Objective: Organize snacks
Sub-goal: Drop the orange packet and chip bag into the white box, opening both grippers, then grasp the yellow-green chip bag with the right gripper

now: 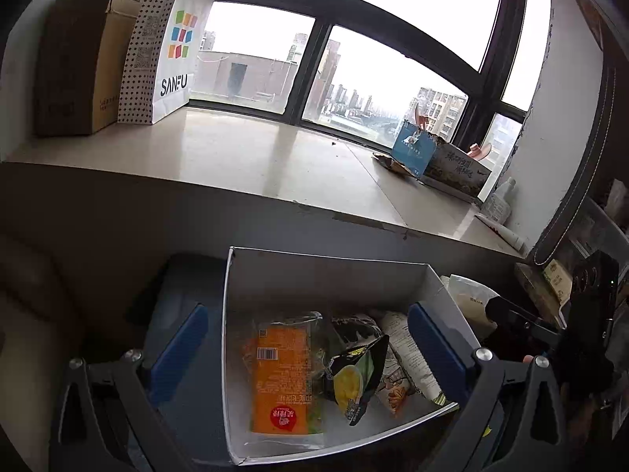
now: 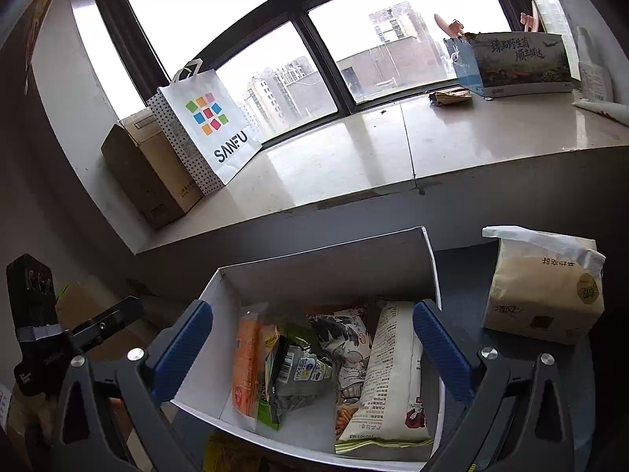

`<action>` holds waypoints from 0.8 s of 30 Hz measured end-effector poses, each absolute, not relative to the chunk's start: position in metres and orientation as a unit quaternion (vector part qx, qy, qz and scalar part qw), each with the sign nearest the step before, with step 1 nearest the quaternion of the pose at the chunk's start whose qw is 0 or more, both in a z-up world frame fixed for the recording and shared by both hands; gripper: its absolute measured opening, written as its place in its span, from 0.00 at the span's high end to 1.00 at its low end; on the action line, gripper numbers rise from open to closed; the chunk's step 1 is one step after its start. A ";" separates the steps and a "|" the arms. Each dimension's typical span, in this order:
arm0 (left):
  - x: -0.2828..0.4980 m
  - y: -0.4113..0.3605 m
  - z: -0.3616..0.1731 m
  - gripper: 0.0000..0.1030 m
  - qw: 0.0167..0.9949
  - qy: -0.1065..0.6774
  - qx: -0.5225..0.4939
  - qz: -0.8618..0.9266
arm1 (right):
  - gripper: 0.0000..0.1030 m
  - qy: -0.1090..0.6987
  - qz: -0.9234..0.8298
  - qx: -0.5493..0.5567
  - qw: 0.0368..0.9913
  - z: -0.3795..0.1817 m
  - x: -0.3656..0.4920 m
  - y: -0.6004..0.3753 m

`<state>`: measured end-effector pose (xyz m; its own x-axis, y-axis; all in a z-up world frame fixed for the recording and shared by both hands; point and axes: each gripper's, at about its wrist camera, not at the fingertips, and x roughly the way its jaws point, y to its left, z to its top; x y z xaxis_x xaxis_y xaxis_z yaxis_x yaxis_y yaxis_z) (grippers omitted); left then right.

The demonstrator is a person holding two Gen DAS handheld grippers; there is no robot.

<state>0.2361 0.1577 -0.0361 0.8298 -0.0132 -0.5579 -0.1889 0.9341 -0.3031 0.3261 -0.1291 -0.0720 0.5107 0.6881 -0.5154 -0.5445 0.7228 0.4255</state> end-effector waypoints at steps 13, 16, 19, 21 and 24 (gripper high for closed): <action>0.158 0.111 -0.013 0.00 0.958 0.270 -0.096 0.009 | 0.00 0.285 0.398 0.040 0.871 -0.046 0.245 -0.156; 0.136 0.098 -0.016 0.00 0.957 0.276 -0.088 0.005 | 0.00 0.269 0.396 0.021 0.878 -0.051 0.213 -0.178; 0.117 0.088 -0.025 0.00 0.954 0.284 -0.093 -0.013 | 0.00 0.274 0.389 0.024 0.879 -0.064 0.186 -0.204; 0.104 0.080 -0.035 0.00 0.952 0.289 -0.100 -0.017 | 0.00 0.288 0.386 0.034 0.876 -0.078 0.172 -0.221; 0.090 0.071 -0.050 0.00 0.947 0.298 -0.119 -0.033 | 0.00 0.314 0.368 0.048 0.874 -0.105 0.155 -0.243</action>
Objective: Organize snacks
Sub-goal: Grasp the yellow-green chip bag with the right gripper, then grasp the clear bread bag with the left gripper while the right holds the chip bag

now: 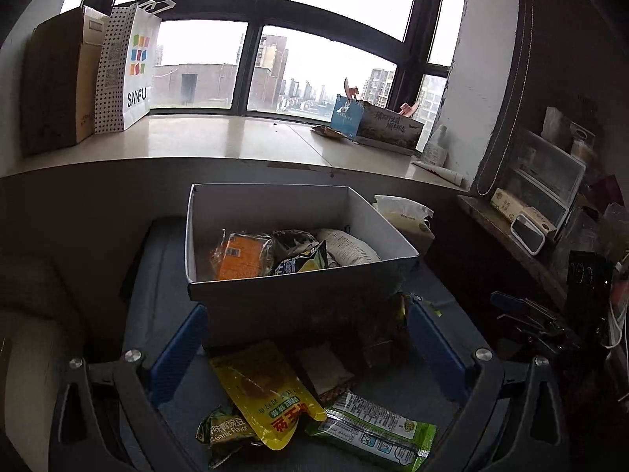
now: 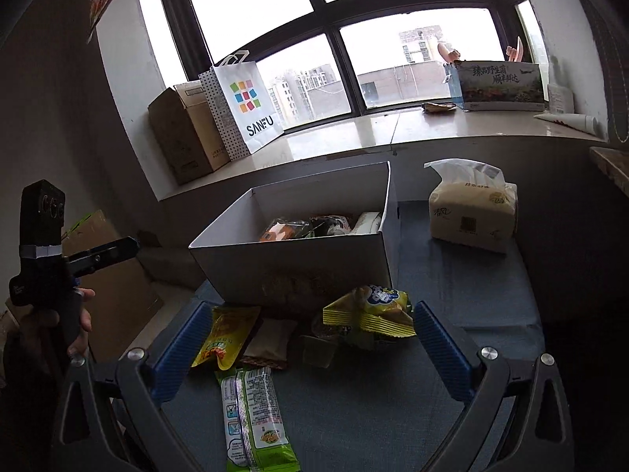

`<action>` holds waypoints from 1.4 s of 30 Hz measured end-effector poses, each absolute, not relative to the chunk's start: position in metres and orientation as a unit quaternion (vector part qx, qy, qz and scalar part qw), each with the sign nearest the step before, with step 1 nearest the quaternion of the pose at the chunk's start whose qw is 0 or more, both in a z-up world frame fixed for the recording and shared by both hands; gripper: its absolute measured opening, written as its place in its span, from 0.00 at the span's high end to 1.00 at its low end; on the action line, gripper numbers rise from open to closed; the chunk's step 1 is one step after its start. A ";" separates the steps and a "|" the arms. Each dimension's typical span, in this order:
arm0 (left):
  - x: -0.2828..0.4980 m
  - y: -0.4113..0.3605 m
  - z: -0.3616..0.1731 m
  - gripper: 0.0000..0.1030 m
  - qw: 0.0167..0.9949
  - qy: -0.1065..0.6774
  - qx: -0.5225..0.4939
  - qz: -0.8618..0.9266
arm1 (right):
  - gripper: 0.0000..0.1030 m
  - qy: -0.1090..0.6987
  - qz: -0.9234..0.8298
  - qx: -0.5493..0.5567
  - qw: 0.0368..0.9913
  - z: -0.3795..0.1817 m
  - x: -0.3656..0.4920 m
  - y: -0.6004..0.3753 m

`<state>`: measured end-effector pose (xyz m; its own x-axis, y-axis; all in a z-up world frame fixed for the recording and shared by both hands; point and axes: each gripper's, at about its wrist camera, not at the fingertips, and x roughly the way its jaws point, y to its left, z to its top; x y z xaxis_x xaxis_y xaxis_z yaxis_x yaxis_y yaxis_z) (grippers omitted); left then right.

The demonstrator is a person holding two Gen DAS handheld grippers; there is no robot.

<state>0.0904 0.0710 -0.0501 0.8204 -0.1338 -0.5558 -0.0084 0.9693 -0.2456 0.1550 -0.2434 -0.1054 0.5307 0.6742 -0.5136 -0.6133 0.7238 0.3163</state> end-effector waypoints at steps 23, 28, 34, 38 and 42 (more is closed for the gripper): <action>0.067 0.037 -0.097 0.00 0.926 0.346 -0.142 -0.045 | 0.00 0.441 0.279 0.026 0.853 -0.188 0.241 -0.175; 0.067 0.040 -0.100 0.00 0.925 0.348 -0.144 -0.041 | 0.00 0.433 0.254 0.027 0.864 -0.196 0.252 -0.170; 0.081 0.033 -0.110 0.00 0.919 0.364 -0.143 -0.045 | 0.44 0.422 0.246 0.044 0.871 -0.189 0.254 -0.190; 0.108 0.023 -0.121 0.00 0.912 0.379 -0.151 -0.047 | 0.48 0.418 0.256 0.058 0.870 -0.183 0.248 -0.211; 0.146 0.011 -0.131 0.00 0.904 0.391 -0.169 -0.028 | 0.48 0.391 0.265 0.079 0.878 -0.162 0.223 -0.236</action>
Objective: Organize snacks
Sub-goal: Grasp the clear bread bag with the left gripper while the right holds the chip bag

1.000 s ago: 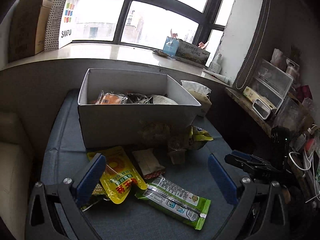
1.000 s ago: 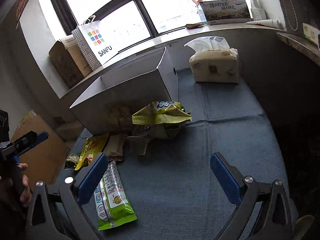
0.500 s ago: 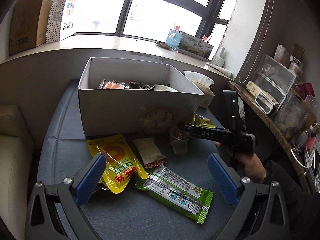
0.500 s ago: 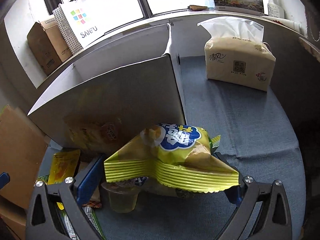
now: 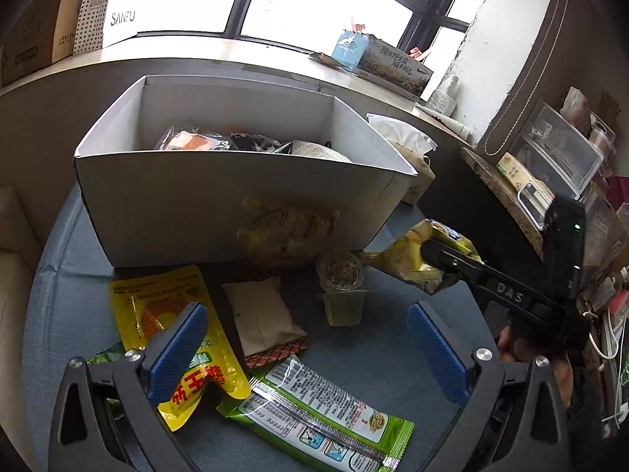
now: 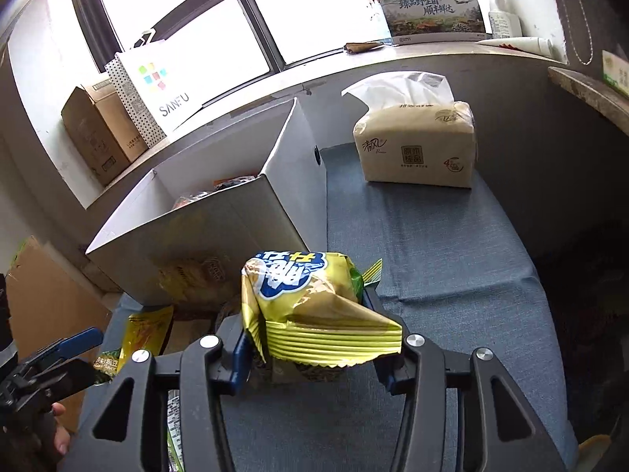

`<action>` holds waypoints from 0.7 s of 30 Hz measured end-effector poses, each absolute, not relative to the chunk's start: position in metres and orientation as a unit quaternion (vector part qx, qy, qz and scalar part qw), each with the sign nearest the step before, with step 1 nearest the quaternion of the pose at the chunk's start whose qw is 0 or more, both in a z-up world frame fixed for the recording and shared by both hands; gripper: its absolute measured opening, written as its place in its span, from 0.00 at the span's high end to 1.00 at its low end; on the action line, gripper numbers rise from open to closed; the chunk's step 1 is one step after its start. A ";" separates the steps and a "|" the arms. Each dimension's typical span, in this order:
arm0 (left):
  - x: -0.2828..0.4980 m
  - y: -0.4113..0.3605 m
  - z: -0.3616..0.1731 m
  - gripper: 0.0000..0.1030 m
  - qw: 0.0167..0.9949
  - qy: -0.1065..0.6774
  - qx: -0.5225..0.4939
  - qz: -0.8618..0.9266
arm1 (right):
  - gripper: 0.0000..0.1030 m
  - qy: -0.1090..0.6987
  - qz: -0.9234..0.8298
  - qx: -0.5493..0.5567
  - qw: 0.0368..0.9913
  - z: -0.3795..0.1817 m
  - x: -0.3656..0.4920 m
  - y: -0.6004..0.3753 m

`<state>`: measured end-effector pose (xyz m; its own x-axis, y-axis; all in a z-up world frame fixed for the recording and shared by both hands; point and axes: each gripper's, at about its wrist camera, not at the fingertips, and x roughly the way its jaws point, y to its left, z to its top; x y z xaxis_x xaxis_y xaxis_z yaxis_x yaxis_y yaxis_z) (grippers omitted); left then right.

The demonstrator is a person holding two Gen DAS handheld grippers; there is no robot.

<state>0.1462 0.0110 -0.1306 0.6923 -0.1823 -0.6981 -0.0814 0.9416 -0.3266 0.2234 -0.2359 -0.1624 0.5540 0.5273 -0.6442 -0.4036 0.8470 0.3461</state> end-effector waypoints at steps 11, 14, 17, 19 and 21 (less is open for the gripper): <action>0.224 -0.027 -0.161 0.00 0.900 0.401 -0.135 0.108 | 0.48 0.337 0.268 0.104 0.897 -0.127 0.159 -0.296; 0.236 -0.028 -0.168 0.00 0.895 0.409 -0.130 0.122 | 0.48 0.337 0.260 0.107 0.899 -0.130 0.152 -0.308; 0.244 -0.028 -0.177 0.01 0.888 0.419 -0.127 0.143 | 0.48 0.340 0.257 0.115 0.897 -0.135 0.151 -0.315; 0.245 -0.031 -0.179 0.13 0.889 0.418 -0.112 0.146 | 0.48 0.343 0.257 0.121 0.895 -0.139 0.152 -0.317; 0.242 -0.029 -0.179 0.17 0.891 0.415 -0.113 0.143 | 0.48 0.344 0.258 0.121 0.895 -0.140 0.152 -0.318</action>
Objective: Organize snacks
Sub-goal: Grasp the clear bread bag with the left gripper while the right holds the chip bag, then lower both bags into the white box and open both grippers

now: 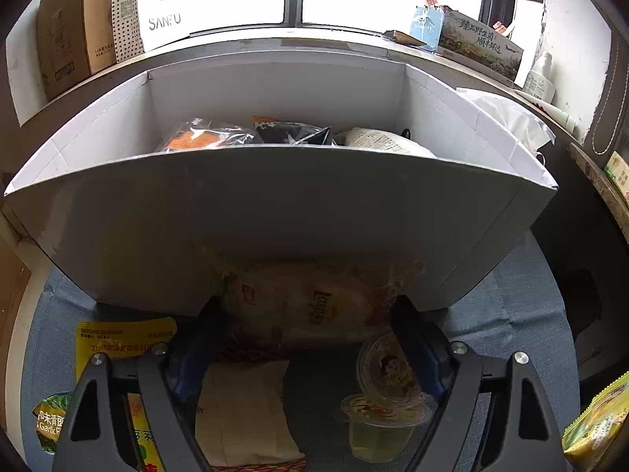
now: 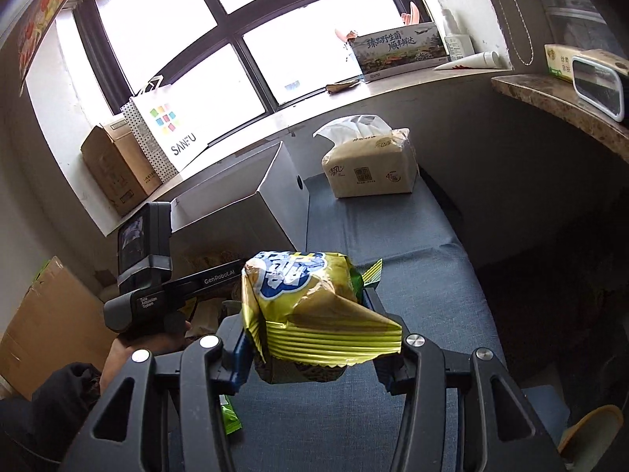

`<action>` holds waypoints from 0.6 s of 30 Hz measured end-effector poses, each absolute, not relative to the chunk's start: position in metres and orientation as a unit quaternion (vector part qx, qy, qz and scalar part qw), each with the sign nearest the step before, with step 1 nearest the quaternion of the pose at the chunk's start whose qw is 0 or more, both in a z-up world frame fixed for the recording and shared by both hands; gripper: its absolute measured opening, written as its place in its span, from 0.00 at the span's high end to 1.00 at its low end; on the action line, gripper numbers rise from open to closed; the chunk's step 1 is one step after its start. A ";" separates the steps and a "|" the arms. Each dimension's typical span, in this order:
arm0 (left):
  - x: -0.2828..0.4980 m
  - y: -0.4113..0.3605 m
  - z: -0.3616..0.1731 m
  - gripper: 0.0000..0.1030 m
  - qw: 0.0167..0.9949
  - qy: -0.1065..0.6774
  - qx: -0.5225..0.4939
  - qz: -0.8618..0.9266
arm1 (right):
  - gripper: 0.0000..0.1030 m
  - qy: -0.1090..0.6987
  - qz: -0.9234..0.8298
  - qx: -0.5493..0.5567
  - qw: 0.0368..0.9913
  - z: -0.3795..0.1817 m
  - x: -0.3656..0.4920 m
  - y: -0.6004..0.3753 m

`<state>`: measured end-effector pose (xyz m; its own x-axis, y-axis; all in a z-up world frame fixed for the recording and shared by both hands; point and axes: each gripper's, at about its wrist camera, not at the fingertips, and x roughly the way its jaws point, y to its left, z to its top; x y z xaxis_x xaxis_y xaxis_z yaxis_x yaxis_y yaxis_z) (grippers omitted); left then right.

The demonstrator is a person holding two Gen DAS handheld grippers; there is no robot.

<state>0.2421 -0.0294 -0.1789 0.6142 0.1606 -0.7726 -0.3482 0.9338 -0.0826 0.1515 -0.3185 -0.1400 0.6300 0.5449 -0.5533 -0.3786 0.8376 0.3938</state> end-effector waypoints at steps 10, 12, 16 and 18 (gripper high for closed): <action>0.198 -0.015 -0.147 0.24 0.915 0.368 -0.134 0.097 | 0.48 0.343 0.266 0.114 0.894 -0.137 0.150 -0.312; 0.183 -0.012 -0.131 0.24 0.924 0.347 -0.133 0.088 | 0.48 0.341 0.270 0.111 0.894 -0.134 0.149 -0.308; 0.151 -0.003 -0.098 0.24 0.939 0.308 -0.131 0.072 | 0.48 0.334 0.284 0.108 0.892 -0.127 0.149 -0.298; 0.139 0.004 -0.083 0.24 0.945 0.294 -0.131 0.064 | 0.48 0.330 0.295 0.104 0.891 -0.121 0.150 -0.289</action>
<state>0.1391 0.0036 -0.0826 0.8194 0.0443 -0.5715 -0.1984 0.9573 -0.2103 0.1501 -0.2892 -0.1212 0.6087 0.5935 -0.5265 -0.4561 0.8048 0.3799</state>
